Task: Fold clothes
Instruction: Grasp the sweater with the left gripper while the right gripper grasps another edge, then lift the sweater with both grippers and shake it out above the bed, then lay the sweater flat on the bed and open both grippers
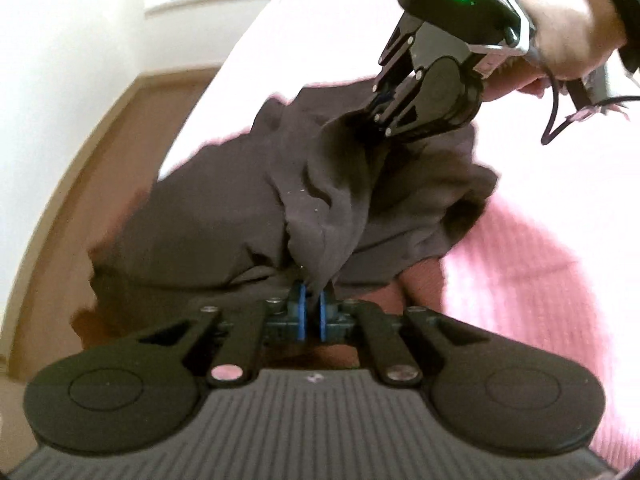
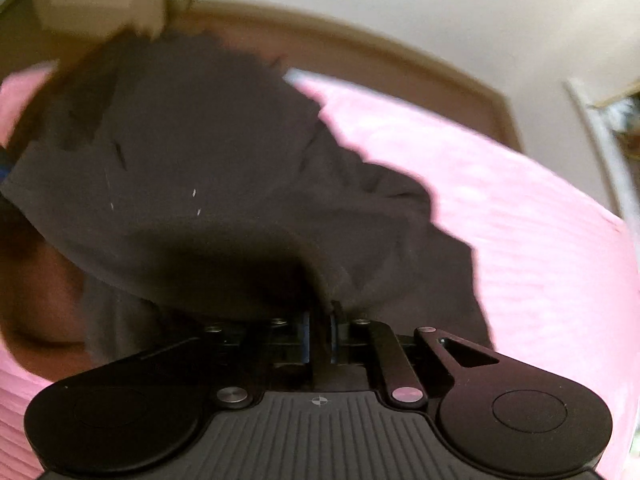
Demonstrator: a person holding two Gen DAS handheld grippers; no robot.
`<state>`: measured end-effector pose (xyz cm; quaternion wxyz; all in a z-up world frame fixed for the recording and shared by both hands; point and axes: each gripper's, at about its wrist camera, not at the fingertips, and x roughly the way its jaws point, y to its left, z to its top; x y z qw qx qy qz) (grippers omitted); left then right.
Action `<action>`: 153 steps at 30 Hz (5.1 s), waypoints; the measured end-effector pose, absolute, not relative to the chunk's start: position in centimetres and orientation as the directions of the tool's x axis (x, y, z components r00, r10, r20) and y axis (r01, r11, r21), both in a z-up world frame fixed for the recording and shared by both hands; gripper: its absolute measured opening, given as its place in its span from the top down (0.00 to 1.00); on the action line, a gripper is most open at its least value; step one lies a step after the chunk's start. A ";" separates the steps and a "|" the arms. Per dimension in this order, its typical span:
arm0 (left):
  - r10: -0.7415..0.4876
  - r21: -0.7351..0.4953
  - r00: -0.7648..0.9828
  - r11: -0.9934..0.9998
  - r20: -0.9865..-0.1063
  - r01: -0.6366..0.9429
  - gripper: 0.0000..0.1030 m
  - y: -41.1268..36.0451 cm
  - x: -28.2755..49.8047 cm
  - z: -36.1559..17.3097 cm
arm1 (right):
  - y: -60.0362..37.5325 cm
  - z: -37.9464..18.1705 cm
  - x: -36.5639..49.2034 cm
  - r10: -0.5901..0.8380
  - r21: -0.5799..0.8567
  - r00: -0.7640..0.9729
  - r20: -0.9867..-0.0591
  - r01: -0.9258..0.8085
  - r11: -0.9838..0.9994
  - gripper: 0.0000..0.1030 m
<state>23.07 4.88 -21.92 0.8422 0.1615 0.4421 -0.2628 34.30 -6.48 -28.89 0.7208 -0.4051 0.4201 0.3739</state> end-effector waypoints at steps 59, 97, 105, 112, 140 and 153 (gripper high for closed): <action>-0.589 0.199 0.076 -0.148 -0.805 0.969 0.99 -56.5 -4.0 -17.4 | -71.9 -25.6 -32.2 -0.091 0.423 0.524 -0.847 0.767 0.482 0.39; -0.923 0.395 0.382 0.331 -0.056 0.857 0.98 -22.1 -4.4 28.6 | -45.6 27.7 -49.2 -0.658 -0.348 0.750 0.065 0.635 0.690 0.97; -0.767 0.324 0.498 0.389 -0.404 0.862 0.98 -41.7 5.3 12.2 | -62.1 14.5 -34.3 -0.536 -0.408 0.813 -0.228 0.420 0.811 0.97; -0.480 0.222 0.496 0.519 -0.723 0.825 0.72 -54.0 13.7 -9.6 | -72.8 -6.8 -19.9 -0.383 -0.353 0.738 -0.555 0.209 0.912 0.23; -0.170 0.007 0.124 0.563 -0.978 0.826 1.00 -30.0 0.3 -28.0 | -67.6 -18.8 -36.0 -0.247 -0.062 0.284 -0.927 0.534 0.843 0.16; -0.045 0.382 0.571 0.701 -0.820 0.602 0.94 -17.3 19.2 -15.0 | -62.2 -14.3 -31.5 -0.297 -0.090 0.362 -0.884 0.492 0.866 0.15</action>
